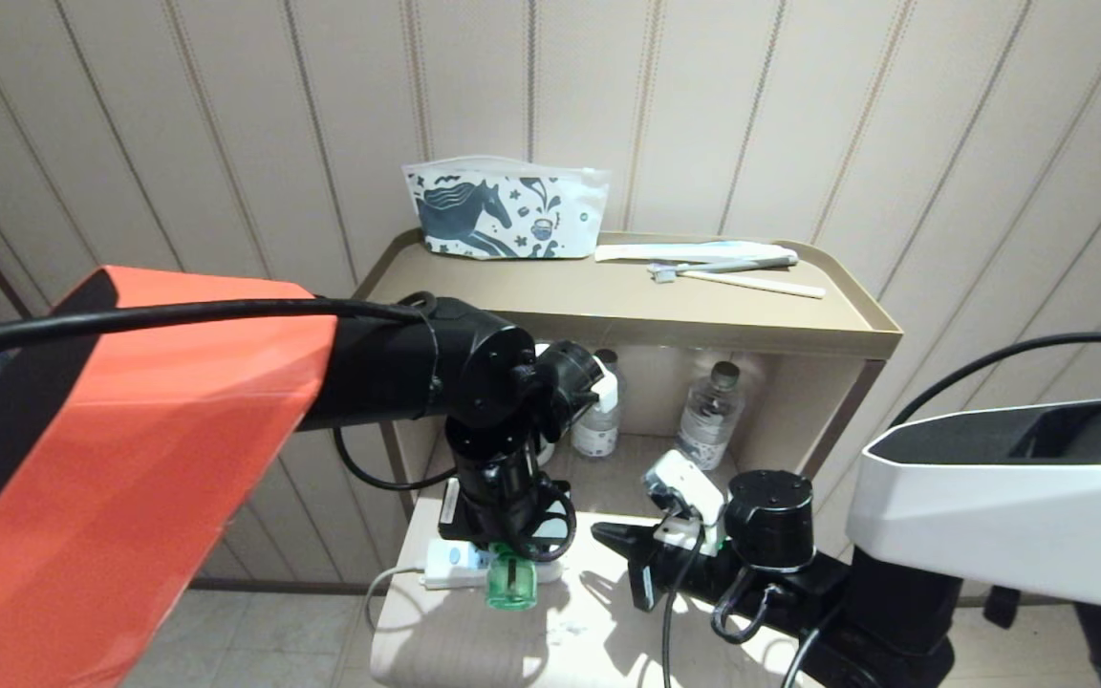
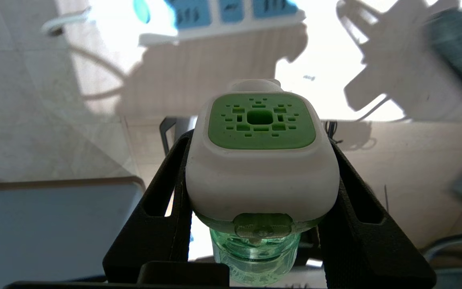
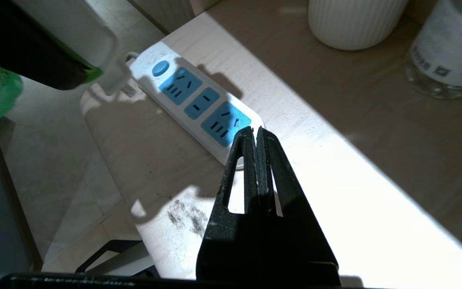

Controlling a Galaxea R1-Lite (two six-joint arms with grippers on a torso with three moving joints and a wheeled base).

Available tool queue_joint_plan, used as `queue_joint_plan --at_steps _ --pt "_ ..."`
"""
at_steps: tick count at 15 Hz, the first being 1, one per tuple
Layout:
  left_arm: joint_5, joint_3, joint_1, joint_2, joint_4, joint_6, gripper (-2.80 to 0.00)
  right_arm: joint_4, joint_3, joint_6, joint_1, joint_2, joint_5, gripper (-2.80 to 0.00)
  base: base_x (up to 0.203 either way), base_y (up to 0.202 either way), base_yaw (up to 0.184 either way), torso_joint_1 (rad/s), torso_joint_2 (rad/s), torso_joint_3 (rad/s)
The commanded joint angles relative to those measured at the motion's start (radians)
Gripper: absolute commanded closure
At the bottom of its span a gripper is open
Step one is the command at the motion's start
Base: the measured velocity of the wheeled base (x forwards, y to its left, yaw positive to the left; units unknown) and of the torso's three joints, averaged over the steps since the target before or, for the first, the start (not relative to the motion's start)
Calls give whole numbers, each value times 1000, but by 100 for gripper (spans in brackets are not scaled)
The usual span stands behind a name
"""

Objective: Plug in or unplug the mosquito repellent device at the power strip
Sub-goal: Place the mosquito repellent liquid on the table

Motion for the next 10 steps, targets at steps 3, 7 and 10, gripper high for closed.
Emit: queue_joint_plan --at_steps 3,7,10 --pt "1 167 4 -221 -4 -8 0 -5 108 0 -56 -194 1 0 0 0 0 0 0 0" --pt "3 349 11 -458 -33 -9 0 117 156 0 -71 -381 0 0 0 0 0 0 0 0" --pt "8 457 47 -637 -38 -5 0 339 139 -2 -84 -575 -13 0 0 0 0 0 0 0"
